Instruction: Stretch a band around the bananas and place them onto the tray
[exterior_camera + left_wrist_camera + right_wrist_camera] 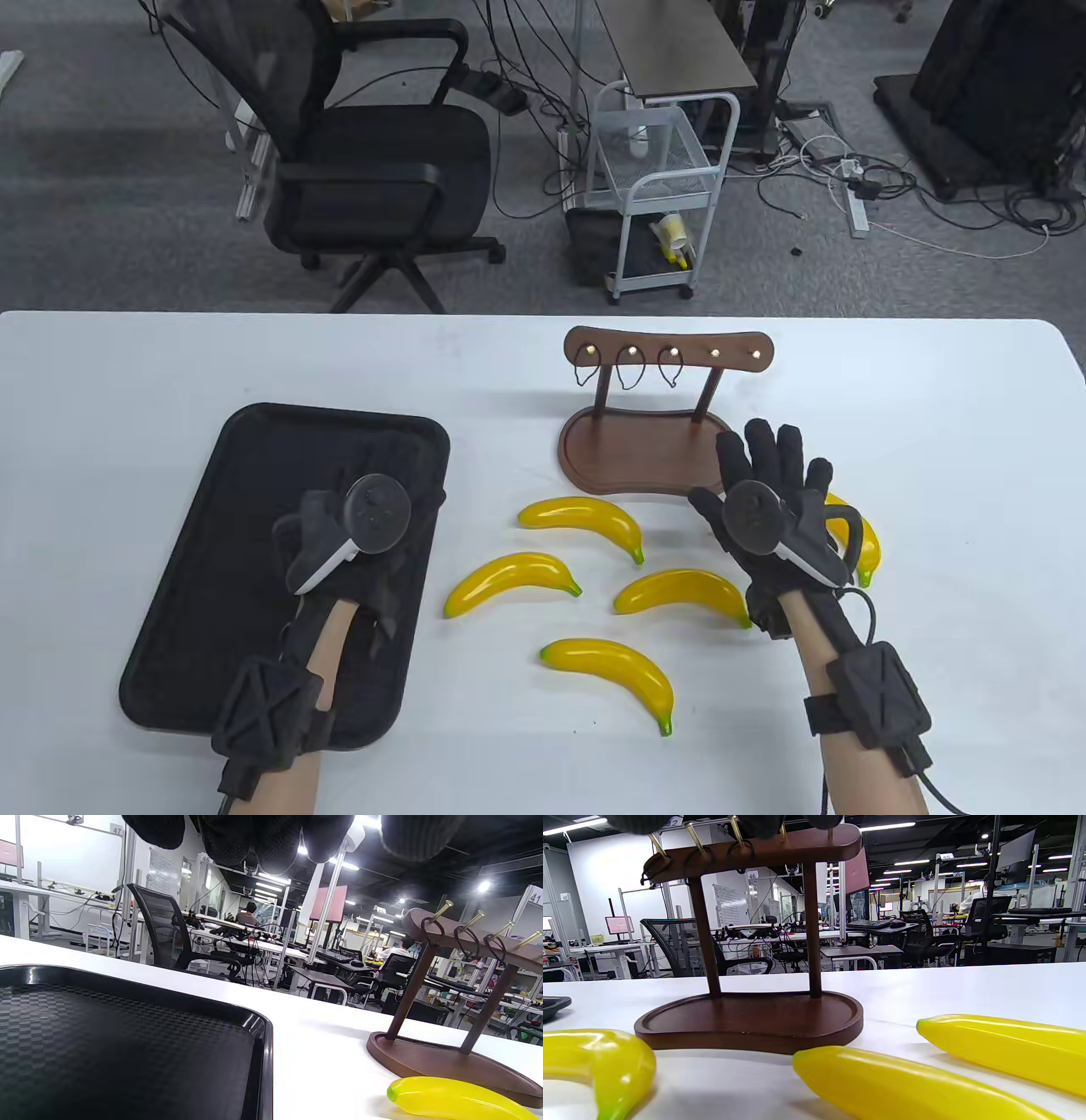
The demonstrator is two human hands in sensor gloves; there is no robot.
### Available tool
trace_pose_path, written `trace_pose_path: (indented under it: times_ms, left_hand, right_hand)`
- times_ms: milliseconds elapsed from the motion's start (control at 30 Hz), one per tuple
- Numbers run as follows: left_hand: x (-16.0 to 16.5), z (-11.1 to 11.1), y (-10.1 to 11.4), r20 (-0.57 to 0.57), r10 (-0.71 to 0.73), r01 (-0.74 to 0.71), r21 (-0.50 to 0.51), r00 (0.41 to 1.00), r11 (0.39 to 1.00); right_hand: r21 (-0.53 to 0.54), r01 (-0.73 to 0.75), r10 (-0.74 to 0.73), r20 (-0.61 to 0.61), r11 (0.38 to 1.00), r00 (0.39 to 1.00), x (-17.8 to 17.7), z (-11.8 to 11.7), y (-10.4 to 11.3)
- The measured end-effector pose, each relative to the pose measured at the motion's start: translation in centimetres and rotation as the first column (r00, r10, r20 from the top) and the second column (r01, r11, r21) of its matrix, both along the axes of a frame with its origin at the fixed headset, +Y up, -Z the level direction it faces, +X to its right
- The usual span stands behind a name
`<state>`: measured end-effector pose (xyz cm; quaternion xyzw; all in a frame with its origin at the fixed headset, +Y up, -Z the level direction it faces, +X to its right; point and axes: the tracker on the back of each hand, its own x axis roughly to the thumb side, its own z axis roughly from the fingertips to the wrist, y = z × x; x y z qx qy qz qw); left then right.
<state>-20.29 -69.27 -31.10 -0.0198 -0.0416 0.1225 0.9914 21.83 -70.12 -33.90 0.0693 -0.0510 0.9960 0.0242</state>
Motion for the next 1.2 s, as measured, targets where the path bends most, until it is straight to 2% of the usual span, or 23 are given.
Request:
trace_pose_path:
  times_ms: [1000, 1200]
  left_hand:
    - [-0.24, -0.12, -0.1, -0.001, 0.022, -0.022, -0.01, 1.0, 1.0]
    - [-0.44, -0.14, 0.17, 0.018, 0.116, -0.115, -0.028, 0.993, 0.993]
  right_hand:
    - [-0.018, -0.005, 0.005, -0.006, 1.0, 1.0, -0.17, -0.1, -0.22]
    - [0.002, 0.024, -0.024, -0.022, 1.0, 0.999, -0.7, -0.04, -0.11]
